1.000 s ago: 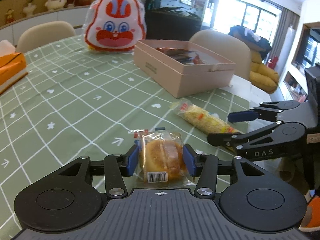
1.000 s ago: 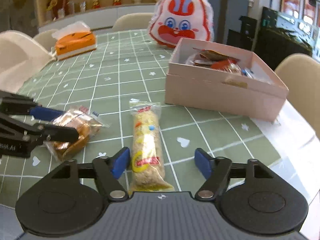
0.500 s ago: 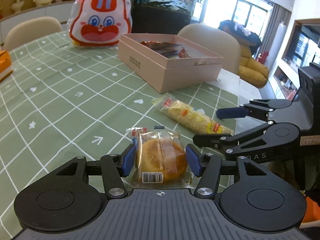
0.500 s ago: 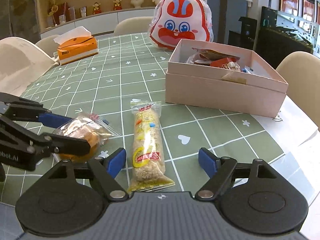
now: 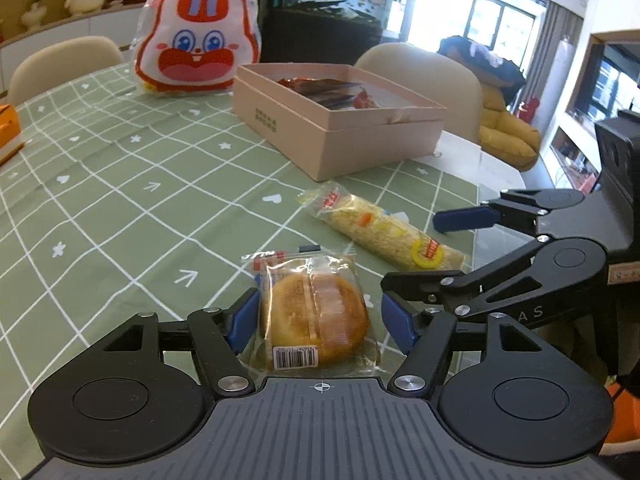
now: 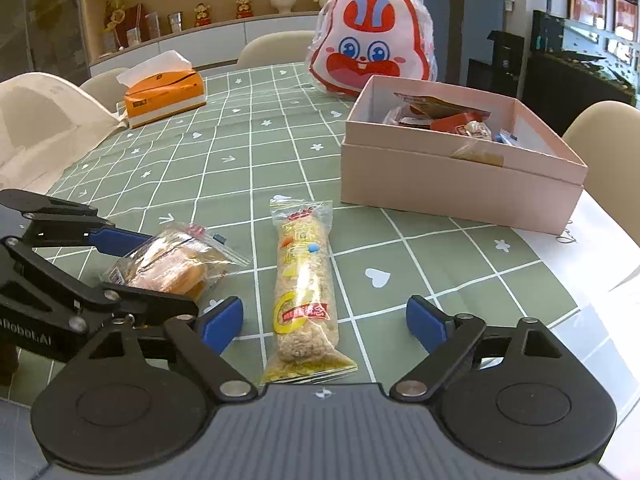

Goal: Organize snacks
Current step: 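Grasp the yellow corn-stick packet with right gripper while left gripper lifts the bun packet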

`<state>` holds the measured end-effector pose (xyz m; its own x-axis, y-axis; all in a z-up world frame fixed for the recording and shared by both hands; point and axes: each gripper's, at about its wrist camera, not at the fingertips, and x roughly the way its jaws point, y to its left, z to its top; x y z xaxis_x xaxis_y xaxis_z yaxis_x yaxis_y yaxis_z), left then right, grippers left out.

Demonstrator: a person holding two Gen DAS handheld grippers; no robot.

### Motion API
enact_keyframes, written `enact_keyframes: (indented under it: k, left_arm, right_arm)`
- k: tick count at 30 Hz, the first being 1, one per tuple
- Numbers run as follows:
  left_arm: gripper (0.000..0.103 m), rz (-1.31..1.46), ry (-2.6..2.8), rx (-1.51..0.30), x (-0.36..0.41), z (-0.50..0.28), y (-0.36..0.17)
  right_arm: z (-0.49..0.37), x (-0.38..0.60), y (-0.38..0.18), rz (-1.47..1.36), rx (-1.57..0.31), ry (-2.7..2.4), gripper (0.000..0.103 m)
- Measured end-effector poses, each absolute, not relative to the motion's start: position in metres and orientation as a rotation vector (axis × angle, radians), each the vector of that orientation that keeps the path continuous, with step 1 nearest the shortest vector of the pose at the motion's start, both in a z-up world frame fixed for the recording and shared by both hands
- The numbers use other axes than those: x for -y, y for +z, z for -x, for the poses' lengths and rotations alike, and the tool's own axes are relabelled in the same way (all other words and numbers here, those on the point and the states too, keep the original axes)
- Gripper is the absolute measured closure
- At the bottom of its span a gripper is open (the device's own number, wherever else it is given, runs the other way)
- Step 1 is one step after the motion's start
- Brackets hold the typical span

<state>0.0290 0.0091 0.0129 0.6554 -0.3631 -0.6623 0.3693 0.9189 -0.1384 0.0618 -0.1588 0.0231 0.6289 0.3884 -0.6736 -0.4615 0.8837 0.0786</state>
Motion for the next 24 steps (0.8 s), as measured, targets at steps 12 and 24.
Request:
enact_keyframes:
  k: [12, 24]
  left_arm:
    - [0.041, 0.153, -0.341, -0.762, -0.043, -0.028, 0.017]
    - [0.041, 0.201, -0.313, -0.772, -0.052, -0.029, 0.017]
  right_arm:
    - [-0.06, 0.15, 0.022, 0.149, -0.778, 0.506, 0.0]
    - [-0.023, 0.118, 0.027, 0.198, -0.778, 0.629, 0.002]
